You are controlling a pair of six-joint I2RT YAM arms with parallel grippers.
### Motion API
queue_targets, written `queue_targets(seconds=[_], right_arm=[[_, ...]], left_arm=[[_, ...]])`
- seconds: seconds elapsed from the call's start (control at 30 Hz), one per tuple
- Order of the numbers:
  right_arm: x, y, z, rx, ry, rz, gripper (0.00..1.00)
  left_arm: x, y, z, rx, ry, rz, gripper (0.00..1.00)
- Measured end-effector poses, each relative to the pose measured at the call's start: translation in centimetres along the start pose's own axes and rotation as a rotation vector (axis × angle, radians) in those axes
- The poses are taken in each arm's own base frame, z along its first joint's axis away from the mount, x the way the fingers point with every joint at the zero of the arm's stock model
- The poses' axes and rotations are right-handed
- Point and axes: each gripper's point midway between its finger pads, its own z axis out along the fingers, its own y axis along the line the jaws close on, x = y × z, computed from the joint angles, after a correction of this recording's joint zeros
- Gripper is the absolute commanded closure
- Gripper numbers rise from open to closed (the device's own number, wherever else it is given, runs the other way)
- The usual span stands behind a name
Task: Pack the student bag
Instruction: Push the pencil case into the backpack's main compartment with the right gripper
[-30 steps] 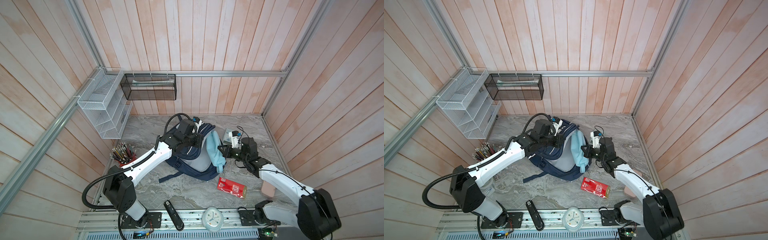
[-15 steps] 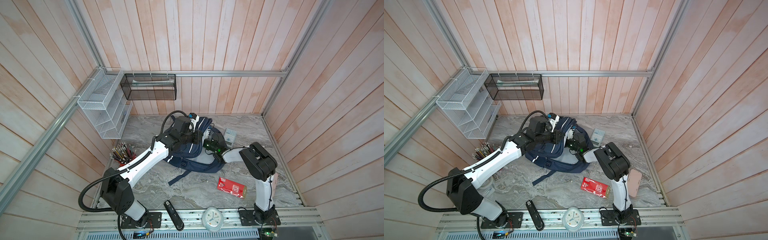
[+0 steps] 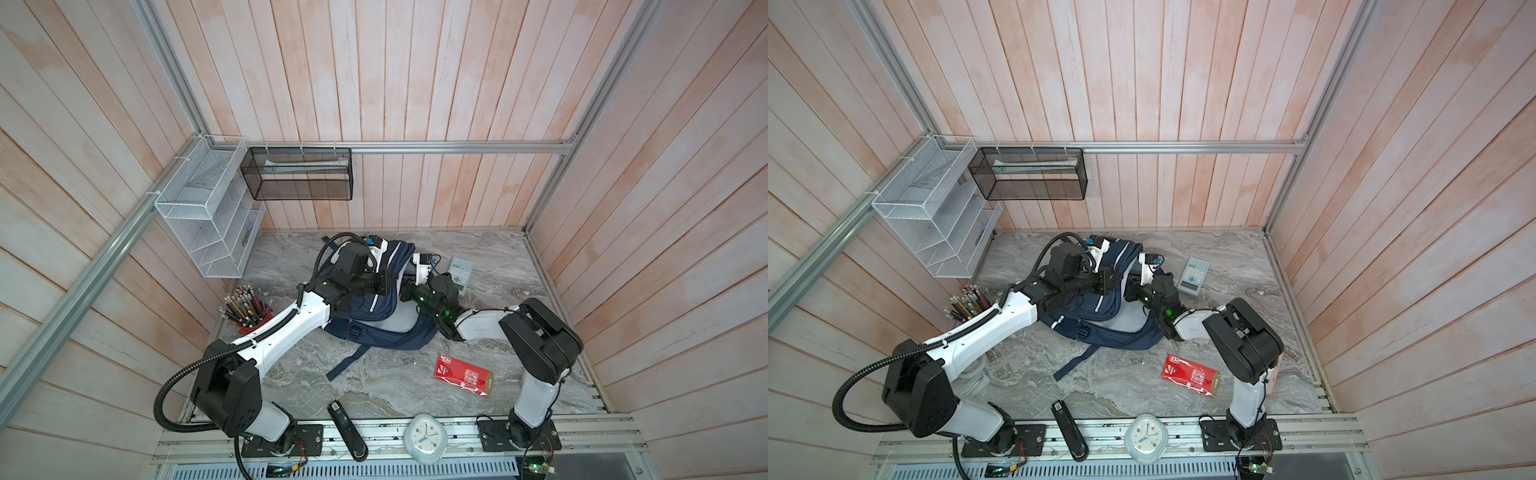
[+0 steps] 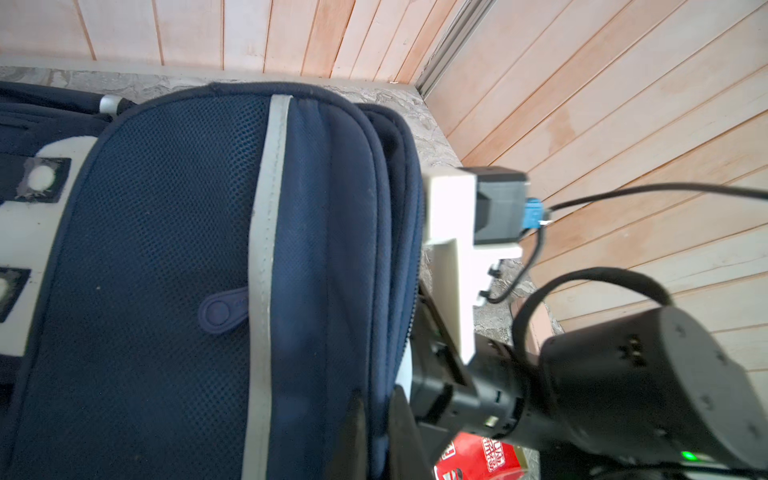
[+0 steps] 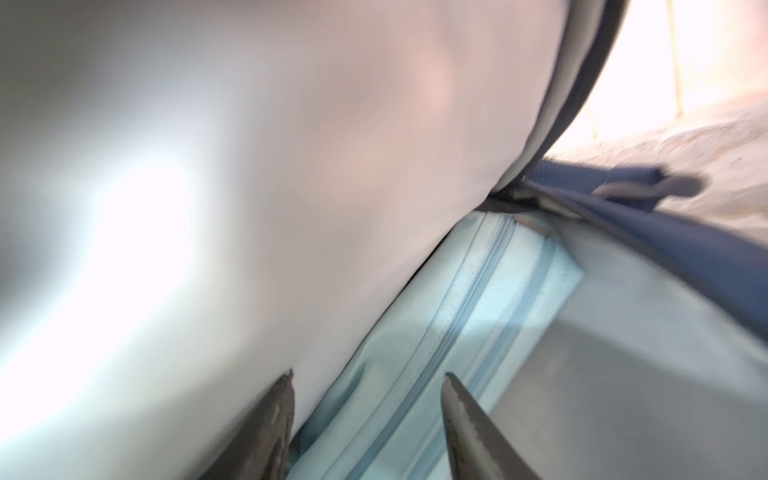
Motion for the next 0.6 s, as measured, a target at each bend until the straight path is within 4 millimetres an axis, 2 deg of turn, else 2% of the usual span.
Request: queue_targets(seconds=[0.23, 0.33, 0.47, 0.53, 0.6], right_arm=[[2.3, -1.1, -3.0, 0.091, 0.129, -0.043, 0.38], [2.5, -1.7, -5.6, 0.168, 0.151, -0.045, 0.34], [1.8, -2.5, -10.3, 0.283, 0.137, -0.056, 0.2], [0.8, -2.8, -12.5, 0.339, 0.124, -0.076, 0.04], [-0.3, -2.8, -14.3, 0.37, 0.103, -0.074, 0.02]], left_arm=[[1.9, 0.4, 0.8, 0.021, 0.011, -0.017, 1.0], [2.9, 0.2, 1.2, 0.025, 0.025, -0.018, 1.0], [4.4, 0.0, 1.7, 0.018, 0.056, -0.017, 0.97], [4.8, -0.2, 1.9, 0.008, 0.06, -0.009, 0.89], [5.0, -0.5, 2.0, -0.005, 0.062, -0.004, 0.82]])
